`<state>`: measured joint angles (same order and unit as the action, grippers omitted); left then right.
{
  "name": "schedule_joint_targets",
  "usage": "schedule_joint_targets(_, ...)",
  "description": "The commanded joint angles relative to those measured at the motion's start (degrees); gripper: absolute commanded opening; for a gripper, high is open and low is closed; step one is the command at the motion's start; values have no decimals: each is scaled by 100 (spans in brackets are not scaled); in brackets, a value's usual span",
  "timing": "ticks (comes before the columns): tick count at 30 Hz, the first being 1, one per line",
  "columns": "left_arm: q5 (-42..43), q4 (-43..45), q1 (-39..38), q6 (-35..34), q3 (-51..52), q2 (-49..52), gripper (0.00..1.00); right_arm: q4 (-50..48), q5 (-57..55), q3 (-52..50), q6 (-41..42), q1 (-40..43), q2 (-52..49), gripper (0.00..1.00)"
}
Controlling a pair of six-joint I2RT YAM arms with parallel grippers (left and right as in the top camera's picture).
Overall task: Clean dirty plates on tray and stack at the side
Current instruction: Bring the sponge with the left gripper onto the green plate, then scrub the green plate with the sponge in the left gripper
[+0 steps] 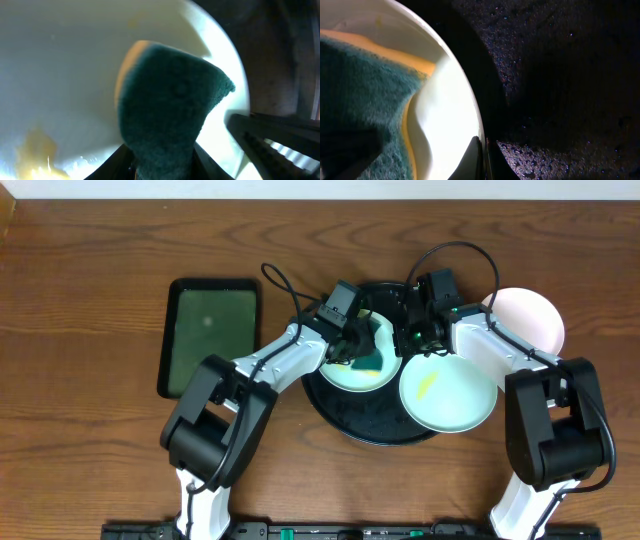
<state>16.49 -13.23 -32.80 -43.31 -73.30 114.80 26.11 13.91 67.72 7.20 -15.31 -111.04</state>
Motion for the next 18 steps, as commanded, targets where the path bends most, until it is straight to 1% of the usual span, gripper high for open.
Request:
schedule_joint_targets(1,-70,9,4,166,24,-492,34,28,-37,-107,48,-55,98,1)
schedule_joint_targets(7,-63,-133,-11,140,26,-566,34,35,-37,-109,46,-55,98,1)
schedule_joint_targets(12,-66,-367,-17,142,33,-382,34,55,-37,-109,46,-55,98,1)
schedule_joint_targets(18,-63,-431,-17,142,33,-164,33,59,-37,-109,46,-55,98,1)
